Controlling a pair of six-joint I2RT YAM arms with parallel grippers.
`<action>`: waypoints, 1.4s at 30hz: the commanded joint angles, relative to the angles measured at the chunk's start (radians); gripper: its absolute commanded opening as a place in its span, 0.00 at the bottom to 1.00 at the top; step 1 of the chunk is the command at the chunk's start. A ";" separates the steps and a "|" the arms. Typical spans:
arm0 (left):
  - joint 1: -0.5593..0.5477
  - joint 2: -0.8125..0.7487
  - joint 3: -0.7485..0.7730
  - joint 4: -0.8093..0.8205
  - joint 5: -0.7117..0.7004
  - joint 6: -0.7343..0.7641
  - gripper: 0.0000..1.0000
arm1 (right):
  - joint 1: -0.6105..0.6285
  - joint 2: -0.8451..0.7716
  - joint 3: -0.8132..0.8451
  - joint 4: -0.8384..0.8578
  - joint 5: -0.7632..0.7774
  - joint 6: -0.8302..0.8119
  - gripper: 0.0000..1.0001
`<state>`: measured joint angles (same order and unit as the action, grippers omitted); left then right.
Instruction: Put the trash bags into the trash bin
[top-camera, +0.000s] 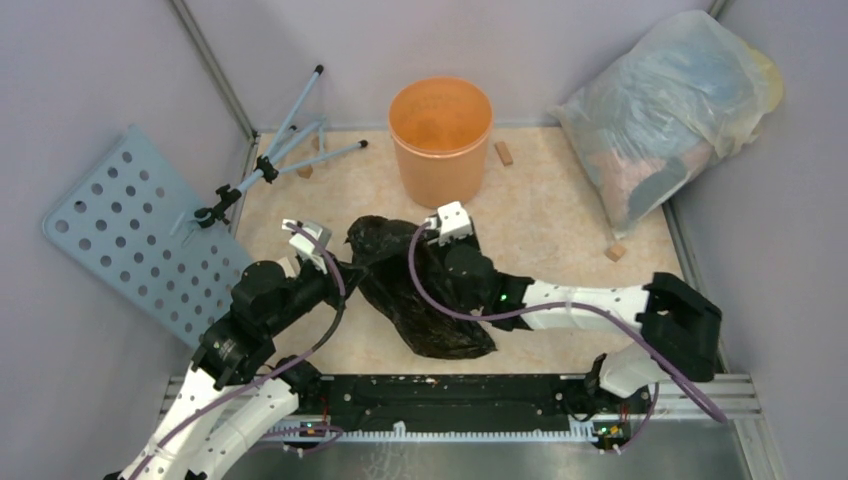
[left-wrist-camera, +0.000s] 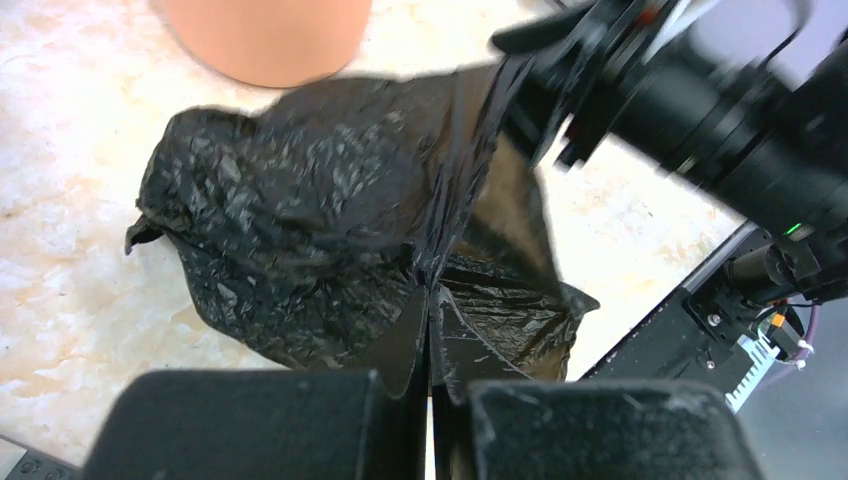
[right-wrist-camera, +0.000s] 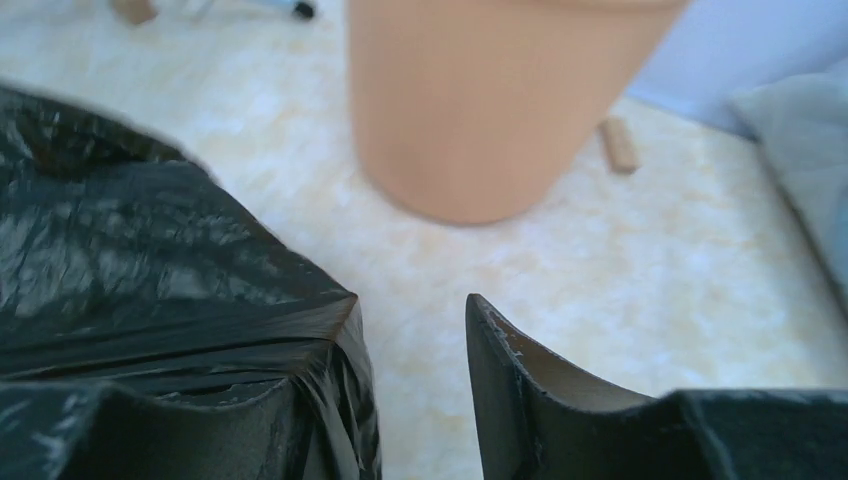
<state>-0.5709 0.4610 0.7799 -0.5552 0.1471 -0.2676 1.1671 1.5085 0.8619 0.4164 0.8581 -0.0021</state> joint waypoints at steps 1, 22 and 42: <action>0.003 0.010 0.036 -0.001 -0.022 -0.005 0.00 | -0.066 -0.156 -0.017 -0.007 0.052 -0.064 0.45; 0.003 0.042 0.043 0.016 -0.023 -0.007 0.00 | -0.170 -0.457 -0.241 -0.320 -0.247 0.231 0.68; 0.002 0.071 0.065 0.022 -0.053 0.004 0.00 | -0.428 -0.447 -0.420 -0.181 -0.720 0.384 0.60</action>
<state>-0.5709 0.5064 0.8165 -0.5770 0.1101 -0.2634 0.7567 1.0721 0.4671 0.1692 0.2729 0.3187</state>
